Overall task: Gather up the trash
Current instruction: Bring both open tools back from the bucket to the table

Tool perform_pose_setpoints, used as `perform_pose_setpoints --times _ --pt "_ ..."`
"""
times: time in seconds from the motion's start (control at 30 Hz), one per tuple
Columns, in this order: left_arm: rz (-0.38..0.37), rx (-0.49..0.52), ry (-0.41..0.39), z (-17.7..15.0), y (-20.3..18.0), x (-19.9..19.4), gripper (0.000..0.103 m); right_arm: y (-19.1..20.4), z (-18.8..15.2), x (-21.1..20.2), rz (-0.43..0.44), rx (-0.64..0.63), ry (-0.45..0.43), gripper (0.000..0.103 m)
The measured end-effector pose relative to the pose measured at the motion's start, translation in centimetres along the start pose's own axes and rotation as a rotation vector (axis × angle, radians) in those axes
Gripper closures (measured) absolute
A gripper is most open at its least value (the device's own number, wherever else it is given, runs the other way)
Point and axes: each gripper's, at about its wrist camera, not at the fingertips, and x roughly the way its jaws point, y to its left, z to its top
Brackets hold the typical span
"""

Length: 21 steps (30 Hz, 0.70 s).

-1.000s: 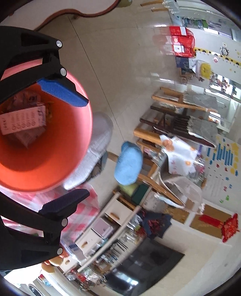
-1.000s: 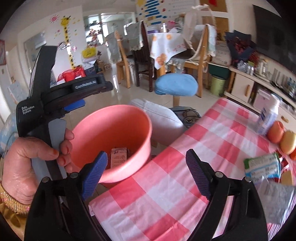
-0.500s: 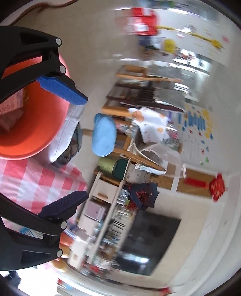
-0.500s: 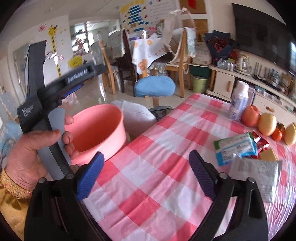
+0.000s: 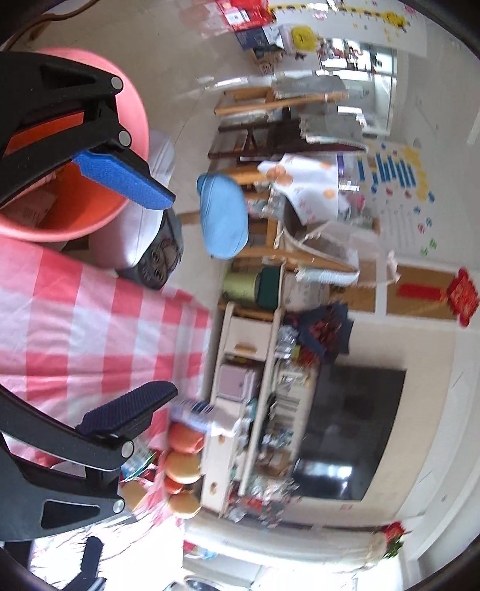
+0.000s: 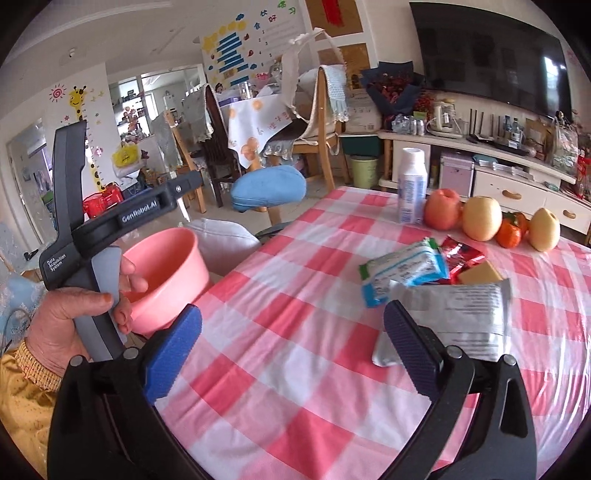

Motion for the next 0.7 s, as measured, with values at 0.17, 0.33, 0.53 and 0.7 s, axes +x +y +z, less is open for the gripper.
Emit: perform_pose_setpoints --times 0.17,0.33,0.53,0.7 --pt "-0.084 0.043 0.081 -1.0 -2.8 0.9 0.010 -2.9 -0.6 -1.1 -0.024 0.065 -0.005 0.004" --pt "-0.162 0.079 0.164 -1.8 -5.5 2.0 0.010 -5.9 -0.9 -2.2 -0.041 0.140 -0.014 0.004" --pt "-0.259 0.119 0.214 -2.7 -8.7 2.4 0.010 -10.2 -1.2 -3.6 -0.053 0.233 -0.032 0.004" --pt "-0.264 0.144 0.257 -3.3 -11.1 3.8 0.010 -14.4 -1.6 -4.6 -0.091 0.332 -0.056 0.004"
